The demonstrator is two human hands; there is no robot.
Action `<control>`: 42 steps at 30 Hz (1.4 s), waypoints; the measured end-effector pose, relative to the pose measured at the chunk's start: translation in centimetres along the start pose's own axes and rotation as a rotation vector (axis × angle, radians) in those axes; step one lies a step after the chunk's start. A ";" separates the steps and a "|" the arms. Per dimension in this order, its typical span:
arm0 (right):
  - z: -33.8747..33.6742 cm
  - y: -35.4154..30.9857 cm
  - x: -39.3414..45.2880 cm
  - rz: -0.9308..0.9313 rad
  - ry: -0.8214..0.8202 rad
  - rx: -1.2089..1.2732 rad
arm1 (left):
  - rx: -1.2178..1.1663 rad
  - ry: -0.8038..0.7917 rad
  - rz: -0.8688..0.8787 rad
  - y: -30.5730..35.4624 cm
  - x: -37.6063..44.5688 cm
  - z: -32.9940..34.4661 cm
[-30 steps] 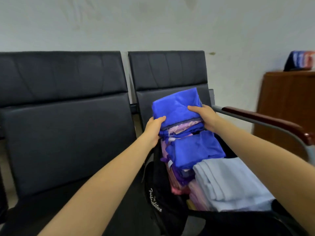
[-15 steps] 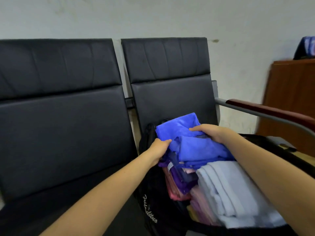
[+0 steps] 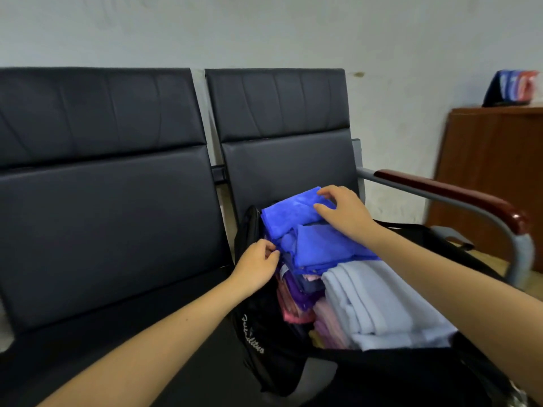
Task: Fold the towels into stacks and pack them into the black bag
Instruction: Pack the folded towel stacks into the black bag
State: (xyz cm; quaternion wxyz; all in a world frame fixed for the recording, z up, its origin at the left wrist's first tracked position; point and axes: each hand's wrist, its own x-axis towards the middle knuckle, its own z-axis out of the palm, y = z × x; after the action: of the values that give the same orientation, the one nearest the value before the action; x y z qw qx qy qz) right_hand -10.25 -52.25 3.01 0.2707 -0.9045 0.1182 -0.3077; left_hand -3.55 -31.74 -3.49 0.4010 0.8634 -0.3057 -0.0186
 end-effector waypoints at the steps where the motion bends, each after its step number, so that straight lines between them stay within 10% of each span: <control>1: -0.4 -0.7 -1.0 -0.038 0.008 0.036 | 0.027 0.021 0.028 0.0 -0.9 -0.1; 8: -1.4 -2.2 -7.8 -0.099 -0.330 -0.163 | 0.369 -0.572 0.215 0.7 -6.6 2.3; 16: -1.4 -0.8 -12.0 -0.133 -0.242 -0.176 | 0.436 -0.824 0.146 1.2 -8.4 3.0; 23: -1.4 -0.4 -13.1 -0.129 -0.175 -0.086 | 0.456 -0.765 0.070 0.2 -8.9 3.1; 30: -2.5 -0.5 -12.4 -0.072 -0.379 -0.065 | -0.063 -0.368 0.322 -1.1 -10.2 0.7; 42: -3.2 -1.4 -11.8 -0.064 -0.463 -0.352 | -0.300 -0.075 0.563 6.4 -12.1 -3.3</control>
State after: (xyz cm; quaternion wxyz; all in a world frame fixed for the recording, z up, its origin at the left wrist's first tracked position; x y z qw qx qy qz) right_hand -21.38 -47.95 0.12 0.1194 -0.9869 0.0766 -0.0764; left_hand -15.72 -26.09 0.64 0.5017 0.6747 -0.5411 0.0162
